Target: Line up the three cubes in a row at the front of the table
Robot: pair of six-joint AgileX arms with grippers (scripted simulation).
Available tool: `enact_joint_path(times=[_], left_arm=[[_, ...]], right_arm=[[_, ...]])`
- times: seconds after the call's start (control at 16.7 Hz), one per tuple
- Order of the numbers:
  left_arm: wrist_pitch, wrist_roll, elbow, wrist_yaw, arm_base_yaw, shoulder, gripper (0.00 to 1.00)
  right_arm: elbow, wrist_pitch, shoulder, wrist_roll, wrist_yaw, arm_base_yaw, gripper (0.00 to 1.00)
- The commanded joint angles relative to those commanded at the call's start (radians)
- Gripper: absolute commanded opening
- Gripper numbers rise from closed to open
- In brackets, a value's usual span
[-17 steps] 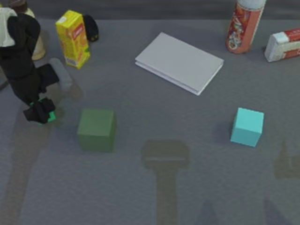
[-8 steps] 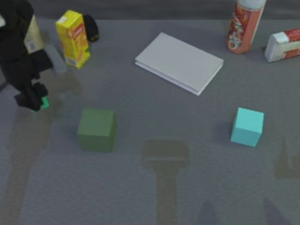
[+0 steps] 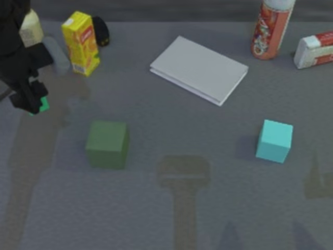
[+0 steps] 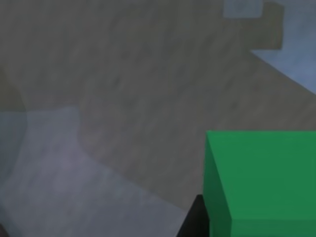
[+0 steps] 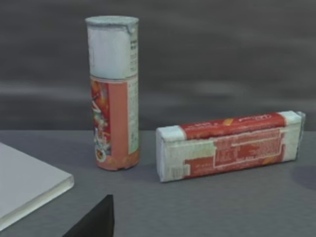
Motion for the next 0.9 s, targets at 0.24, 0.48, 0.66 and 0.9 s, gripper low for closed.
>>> enact_joint_path(times=[0.24, 0.48, 0.66, 0.9], left_arm=[[-0.023, -0.039, 0.048, -0.002, -0.111, 0.025, 0.00], [-0.067, -0.133, 0.128, -0.003, -0.346, 0.065, 0.00], [-0.105, -0.216, 0.191, -0.003, -0.563, 0.097, 0.00], [-0.141, -0.317, 0.262, -0.005, -0.811, 0.122, 0.00]], right_arm=[[0.000, 0.000, 0.000, 0.000, 0.000, 0.000, 1.00], [0.000, 0.000, 0.000, 0.000, 0.000, 0.000, 1.00], [0.000, 0.000, 0.000, 0.000, 0.000, 0.000, 1.00], [0.000, 0.000, 0.000, 0.000, 0.000, 0.000, 1.00]])
